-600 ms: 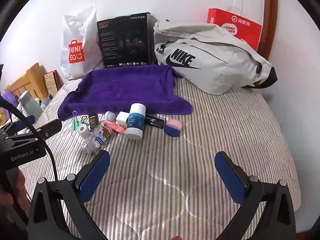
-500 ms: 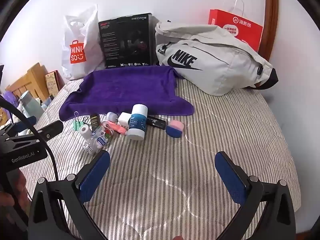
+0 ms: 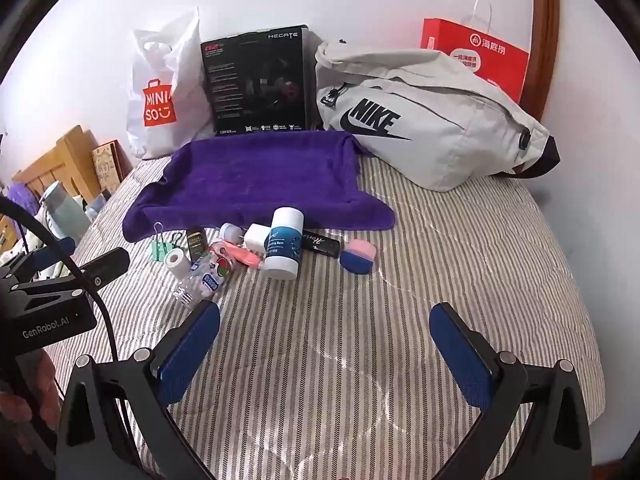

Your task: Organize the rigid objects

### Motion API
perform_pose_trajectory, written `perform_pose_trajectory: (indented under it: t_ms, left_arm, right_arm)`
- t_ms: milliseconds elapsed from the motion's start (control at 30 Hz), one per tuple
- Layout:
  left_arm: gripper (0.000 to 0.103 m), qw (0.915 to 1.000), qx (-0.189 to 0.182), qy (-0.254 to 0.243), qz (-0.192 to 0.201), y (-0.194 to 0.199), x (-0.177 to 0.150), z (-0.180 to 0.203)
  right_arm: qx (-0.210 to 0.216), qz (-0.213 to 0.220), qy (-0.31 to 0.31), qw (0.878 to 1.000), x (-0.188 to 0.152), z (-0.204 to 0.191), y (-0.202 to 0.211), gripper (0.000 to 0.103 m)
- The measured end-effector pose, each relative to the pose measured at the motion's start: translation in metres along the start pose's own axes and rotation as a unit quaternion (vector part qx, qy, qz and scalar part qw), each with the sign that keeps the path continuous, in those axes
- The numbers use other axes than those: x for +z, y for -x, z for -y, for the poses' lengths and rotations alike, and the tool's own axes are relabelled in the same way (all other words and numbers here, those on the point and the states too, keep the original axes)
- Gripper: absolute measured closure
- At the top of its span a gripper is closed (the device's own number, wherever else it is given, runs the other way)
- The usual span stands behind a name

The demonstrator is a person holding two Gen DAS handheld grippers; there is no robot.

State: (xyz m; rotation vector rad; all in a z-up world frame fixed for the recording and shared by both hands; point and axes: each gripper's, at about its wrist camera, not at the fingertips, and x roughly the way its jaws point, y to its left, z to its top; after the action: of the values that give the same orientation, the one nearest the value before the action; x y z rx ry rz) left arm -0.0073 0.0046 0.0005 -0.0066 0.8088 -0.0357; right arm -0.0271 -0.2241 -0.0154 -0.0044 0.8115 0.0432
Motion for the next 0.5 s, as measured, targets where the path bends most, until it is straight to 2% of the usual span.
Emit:
perform_pose_trajectory:
  t_ms: [100,500]
  left_arm:
    - [0.0,1.0,-0.002,0.002,0.0,0.002,0.0002,-0.0009]
    - [0.0,1.0,-0.001,0.005,-0.001,0.0043,0.0016,-0.0048]
  right_arm:
    - [0.003,0.001,0.007,1.0,-0.0022,0.0008,0.0094,0.0]
    - [0.001,-0.002,0.011,1.0,0.0015,-0.0045,0.0044,0.0]
